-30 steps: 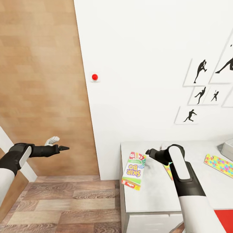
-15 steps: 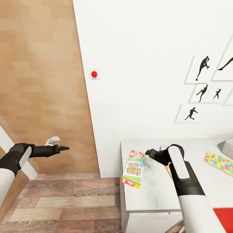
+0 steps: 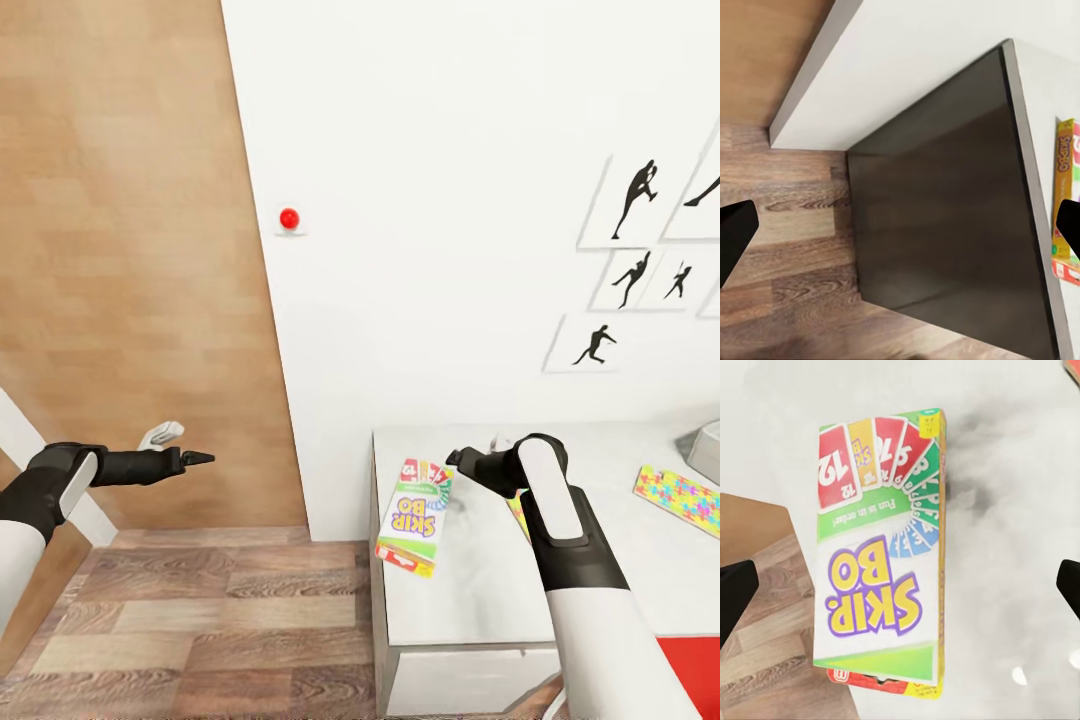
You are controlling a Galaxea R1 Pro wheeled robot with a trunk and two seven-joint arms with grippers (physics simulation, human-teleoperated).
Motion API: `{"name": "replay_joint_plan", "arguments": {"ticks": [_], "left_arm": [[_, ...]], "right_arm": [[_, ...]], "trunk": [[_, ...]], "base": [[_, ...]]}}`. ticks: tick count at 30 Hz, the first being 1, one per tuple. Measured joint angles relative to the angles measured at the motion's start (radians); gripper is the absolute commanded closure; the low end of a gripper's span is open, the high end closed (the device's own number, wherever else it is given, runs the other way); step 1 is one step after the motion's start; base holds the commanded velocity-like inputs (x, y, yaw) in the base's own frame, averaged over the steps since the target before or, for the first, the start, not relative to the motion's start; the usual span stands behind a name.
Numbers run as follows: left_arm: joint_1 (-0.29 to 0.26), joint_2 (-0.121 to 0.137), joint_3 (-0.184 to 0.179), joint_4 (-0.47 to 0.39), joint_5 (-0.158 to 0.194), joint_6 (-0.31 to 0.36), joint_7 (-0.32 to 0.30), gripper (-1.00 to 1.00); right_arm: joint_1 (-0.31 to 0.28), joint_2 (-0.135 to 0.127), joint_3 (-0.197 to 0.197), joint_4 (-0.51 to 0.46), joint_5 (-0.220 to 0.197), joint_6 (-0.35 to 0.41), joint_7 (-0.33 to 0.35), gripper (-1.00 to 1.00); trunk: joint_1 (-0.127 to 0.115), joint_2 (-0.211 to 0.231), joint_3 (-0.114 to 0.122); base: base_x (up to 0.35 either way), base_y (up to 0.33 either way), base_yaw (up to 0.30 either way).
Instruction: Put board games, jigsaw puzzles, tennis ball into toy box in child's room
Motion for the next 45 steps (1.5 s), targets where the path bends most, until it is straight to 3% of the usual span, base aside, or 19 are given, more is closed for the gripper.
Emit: {"name": "replay_joint_plan", "arguments": {"ticks": [45], "left_arm": [[0.0, 0.001, 0.0, 0.0, 0.007, 0.009, -0.006, -1.0]], "right_arm": [[-0.02, 0.005, -0.001, 0.001, -0.005, 0.0, 0.013, -1.0]], "trunk": [[0.0, 0.0, -0.074]], "base": [[0.0, 0.0, 0.0]]}}
